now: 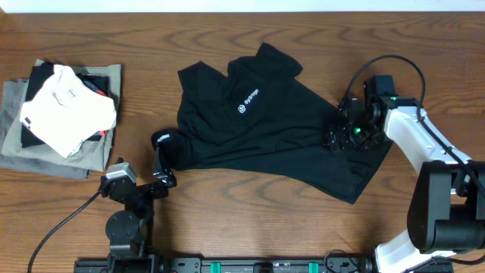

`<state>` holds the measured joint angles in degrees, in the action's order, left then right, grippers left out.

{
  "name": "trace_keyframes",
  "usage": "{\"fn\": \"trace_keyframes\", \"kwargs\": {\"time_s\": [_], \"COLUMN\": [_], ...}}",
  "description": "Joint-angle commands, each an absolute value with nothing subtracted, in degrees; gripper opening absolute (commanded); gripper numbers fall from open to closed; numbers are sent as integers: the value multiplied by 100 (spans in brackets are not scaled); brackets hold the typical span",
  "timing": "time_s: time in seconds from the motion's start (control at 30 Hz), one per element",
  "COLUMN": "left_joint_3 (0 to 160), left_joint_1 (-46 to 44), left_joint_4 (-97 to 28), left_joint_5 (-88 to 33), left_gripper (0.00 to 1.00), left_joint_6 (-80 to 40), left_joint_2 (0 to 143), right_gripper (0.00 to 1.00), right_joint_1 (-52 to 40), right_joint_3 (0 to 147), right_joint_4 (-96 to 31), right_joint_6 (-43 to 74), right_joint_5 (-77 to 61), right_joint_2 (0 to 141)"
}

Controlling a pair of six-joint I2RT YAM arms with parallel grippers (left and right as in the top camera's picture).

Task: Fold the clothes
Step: 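Grasp the right side of the black t-shirt with the right gripper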

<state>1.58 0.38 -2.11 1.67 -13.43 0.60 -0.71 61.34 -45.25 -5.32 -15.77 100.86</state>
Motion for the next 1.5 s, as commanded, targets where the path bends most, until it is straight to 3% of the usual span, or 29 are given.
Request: {"fn": "trace_keyframes", "kwargs": {"time_s": [0.0,0.23,0.4,0.6,0.7,0.77,0.8,1.17,1.37,1.47], "left_joint_3": [23,23,23,23,23,23,23,23,23,23], "left_joint_1": [69,69,69,69,69,69,69,69,69,69], "left_joint_4": [-399,-399,-399,-399,-399,-399,-399,-399,-399,-399], "left_joint_5": [213,213,213,213,213,213,213,213,213,213], "left_gripper": [98,98,98,98,98,98,98,98,98,98], "left_joint_6": [-1253,-1253,-1253,-1253,-1253,-1253,-1253,-1253,-1253,-1253], "left_joint_2": [36,36,34,34,36,36,36,36,36,36], "right_gripper": [90,88,74,70,59,39,36,20,1,1], "right_joint_1": [-115,-117,-119,-119,-119,-117,-115,-115,-115,-115], "right_joint_3": [5946,5876,5874,5870,5872,5872,5872,5986,6254,6305], "right_joint_4": [-4324,-4230,-4189,-4169,-4141,-4110,-4099,-4268,-4591,-4650], "right_joint_6": [-657,-663,-694,-694,-694,-692,-692,-482,-128,108], "right_joint_5": [-1855,-2016,-2086,-2204,-2204,-2202,-2187,-1914,-1426,-1352], "right_joint_2": [10101,10213,10326,10514,10512,10512,10512,10427,10154,9944]}}
